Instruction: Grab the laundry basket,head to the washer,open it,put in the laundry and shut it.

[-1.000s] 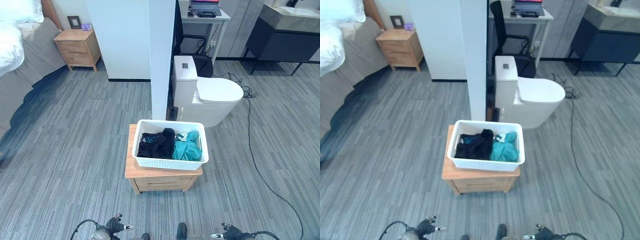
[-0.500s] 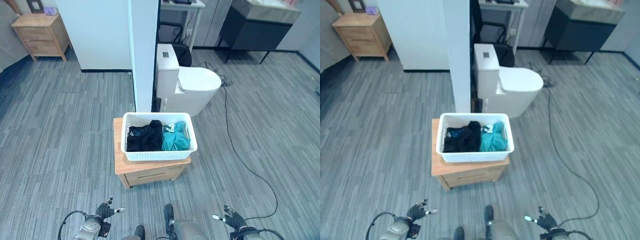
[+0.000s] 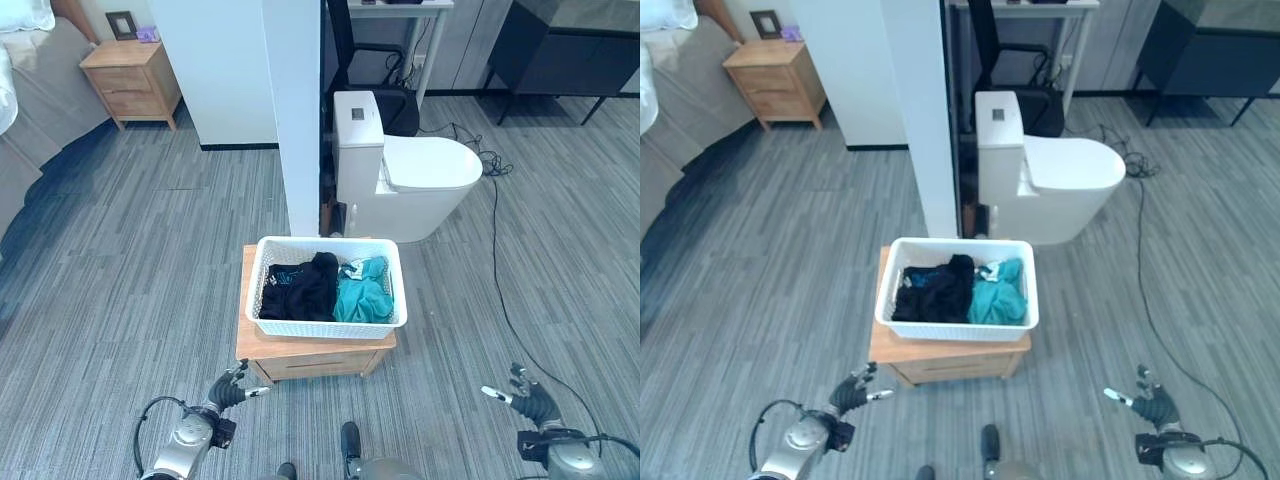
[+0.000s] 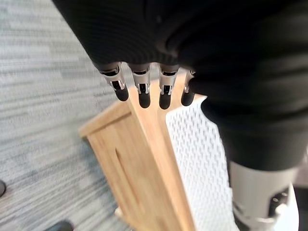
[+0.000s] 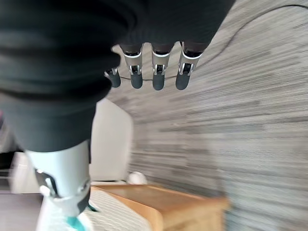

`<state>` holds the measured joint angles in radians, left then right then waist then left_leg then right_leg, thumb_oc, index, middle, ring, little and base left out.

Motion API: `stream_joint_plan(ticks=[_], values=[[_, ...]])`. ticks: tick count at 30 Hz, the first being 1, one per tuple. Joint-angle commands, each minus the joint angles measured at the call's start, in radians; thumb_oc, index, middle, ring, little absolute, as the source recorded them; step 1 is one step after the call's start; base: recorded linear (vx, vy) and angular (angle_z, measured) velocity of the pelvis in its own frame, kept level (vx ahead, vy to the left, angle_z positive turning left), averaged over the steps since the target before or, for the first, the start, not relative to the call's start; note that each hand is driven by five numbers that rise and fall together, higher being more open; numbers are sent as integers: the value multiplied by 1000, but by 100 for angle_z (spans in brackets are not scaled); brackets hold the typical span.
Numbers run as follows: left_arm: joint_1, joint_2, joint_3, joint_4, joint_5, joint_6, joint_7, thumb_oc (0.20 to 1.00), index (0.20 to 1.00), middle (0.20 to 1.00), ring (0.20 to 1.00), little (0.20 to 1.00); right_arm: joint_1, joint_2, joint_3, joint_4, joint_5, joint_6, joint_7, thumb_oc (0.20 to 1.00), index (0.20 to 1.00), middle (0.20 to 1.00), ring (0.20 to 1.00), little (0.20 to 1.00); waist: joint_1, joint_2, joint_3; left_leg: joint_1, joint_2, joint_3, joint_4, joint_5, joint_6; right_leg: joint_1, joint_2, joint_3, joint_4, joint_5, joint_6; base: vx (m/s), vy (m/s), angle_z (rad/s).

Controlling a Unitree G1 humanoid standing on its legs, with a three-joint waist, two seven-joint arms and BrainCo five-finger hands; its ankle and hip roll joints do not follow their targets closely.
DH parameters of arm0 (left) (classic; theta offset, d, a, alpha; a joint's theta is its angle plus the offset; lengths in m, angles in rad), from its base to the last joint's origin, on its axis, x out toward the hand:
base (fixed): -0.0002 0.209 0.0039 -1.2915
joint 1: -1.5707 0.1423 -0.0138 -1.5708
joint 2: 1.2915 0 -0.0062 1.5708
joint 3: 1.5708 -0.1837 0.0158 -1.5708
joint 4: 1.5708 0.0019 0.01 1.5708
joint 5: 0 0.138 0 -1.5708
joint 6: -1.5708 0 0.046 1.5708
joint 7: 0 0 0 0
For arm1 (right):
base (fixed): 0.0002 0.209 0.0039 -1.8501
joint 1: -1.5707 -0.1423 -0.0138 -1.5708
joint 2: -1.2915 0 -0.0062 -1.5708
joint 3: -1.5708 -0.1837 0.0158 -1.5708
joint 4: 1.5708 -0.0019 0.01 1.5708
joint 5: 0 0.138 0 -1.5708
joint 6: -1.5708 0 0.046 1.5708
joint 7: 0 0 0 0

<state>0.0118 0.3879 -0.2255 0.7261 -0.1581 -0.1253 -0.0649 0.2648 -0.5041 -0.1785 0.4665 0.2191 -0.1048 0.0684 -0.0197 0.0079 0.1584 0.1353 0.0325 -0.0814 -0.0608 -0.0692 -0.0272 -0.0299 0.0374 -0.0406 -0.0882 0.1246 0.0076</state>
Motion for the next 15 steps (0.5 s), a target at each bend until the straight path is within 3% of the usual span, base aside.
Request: stream_joint_plan(ticks=[1, 3, 5, 7, 9, 10, 12, 15], values=[[-13, 64, 35, -30, -23, -3, -16, 1000, 1000, 1000, 1000, 1000, 72, -31, -78, -139, -13, -8, 5, 1000, 1000, 1000, 1000, 1000, -15, -47, -13, -113, -74, -7, 252, -33, 4, 9, -47, 28, 90, -116, 75, 37, -38, 20], [1, 84, 57, -86, -20, 8, -23, 1000, 1000, 1000, 1000, 1000, 109, -34, -140, -228, 21, -2, 25, 1000, 1000, 1000, 1000, 1000, -14, -53, 16, -175, -71, -12, 418, 39, -27, 33, -40, 28, 88, -125, 56, -14, -70, 30], [3, 103, 69, -134, -28, 19, -33, 1000, 1000, 1000, 1000, 1000, 152, -54, -196, -303, 42, 4, 40, 1000, 1000, 1000, 1000, 1000, -5, -61, 65, -285, -85, -42, 635, 151, -75, 58, -43, 23, 91, -133, 34, -91, -68, 36], [1, 136, 83, -187, -17, 27, -43, 1000, 1000, 1000, 1000, 1000, 145, -85, -226, -325, 29, 14, 40, 1000, 1000, 1000, 1000, 1000, -4, -66, 82, -353, -93, -50, 691, 136, -59, 61, -48, 20, 100, -141, 31, -43, -13, 34], [0, 158, 97, -222, -1, 29, -44, 1000, 1000, 1000, 1000, 1000, 133, -101, -253, -322, 16, 26, 24, 1000, 1000, 1000, 1000, 1000, -3, -59, 66, -360, -47, -29, 546, 95, -42, 69, -58, 15, 93, -155, 45, 137, 105, -6], [-1, 173, 96, -230, 16, 26, -37, 1000, 1000, 1000, 1000, 1000, 127, -92, -263, -328, 17, 24, 10, 1000, 1000, 1000, 1000, 1000, 11, -54, 55, -335, -6, -26, 284, 71, -25, 79, -68, 20, 94, -173, 64, 173, 116, -38], [-4, 181, 79, -243, 17, 13, -34, 1000, 1000, 1000, 1000, 1000, 108, -112, -256, -302, 4, 8, -7, 1000, 1000, 1000, 1000, 1000, 23, -55, 53, -333, -10, -46, 246, 102, -28, 88, -84, 24, 101, -183, 77, 118, 134, -37], [-10, 196, 101, -271, 11, 29, -33, 1000, 1000, 1000, 1000, 1000, 52, -111, -240, -277, -32, 40, -14, 1000, 1000, 1000, 1000, 1000, 23, -37, 23, -265, -36, -68, 170, 69, -13, 70, -107, 54, 118, -174, 98, 73, 220, -2]])
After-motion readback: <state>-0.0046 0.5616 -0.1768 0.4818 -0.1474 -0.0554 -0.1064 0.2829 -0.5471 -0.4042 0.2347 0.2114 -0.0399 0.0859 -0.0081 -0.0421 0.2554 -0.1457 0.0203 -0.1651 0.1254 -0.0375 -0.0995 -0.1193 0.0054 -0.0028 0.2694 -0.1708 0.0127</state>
